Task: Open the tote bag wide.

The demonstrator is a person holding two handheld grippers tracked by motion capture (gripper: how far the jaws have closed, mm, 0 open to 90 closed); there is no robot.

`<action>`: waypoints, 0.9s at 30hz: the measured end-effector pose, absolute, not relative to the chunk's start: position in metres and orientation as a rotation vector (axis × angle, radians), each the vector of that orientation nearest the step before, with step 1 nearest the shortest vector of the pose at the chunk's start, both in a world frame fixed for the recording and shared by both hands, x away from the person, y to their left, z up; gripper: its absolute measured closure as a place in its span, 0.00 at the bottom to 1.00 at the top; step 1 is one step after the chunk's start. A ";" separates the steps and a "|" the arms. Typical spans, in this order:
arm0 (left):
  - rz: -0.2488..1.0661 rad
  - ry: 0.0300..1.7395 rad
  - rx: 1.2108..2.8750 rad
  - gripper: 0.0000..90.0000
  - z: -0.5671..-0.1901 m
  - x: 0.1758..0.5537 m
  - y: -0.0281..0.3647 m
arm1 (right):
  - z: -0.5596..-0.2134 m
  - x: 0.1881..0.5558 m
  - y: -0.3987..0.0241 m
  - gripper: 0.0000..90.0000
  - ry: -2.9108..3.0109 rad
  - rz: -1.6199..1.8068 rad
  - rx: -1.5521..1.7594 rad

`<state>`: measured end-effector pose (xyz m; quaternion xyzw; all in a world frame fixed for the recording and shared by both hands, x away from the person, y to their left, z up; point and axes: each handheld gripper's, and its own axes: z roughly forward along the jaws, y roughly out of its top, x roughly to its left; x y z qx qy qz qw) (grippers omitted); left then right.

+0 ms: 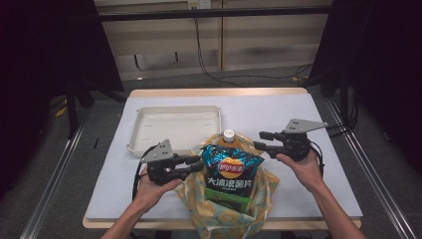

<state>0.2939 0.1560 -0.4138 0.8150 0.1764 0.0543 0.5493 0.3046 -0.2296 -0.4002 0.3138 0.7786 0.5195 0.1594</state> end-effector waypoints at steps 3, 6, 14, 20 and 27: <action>0.120 0.444 1.952 0.99 -0.421 0.300 0.162 | -0.406 0.310 -0.224 0.56 2.260 1.469 0.901; 0.120 0.475 1.968 1.00 -0.426 0.304 0.166 | -0.412 0.315 -0.219 0.57 2.298 1.459 0.903; 0.133 0.449 2.111 1.00 -0.444 0.294 0.161 | -0.427 0.318 -0.212 1.00 2.304 1.392 0.902; 0.165 0.440 2.148 1.00 -0.445 0.292 0.165 | -0.445 0.322 -0.217 1.00 2.287 1.376 0.979; 0.167 0.468 2.195 1.00 -0.451 0.292 0.171 | -0.470 0.329 -0.209 1.00 2.348 1.302 0.999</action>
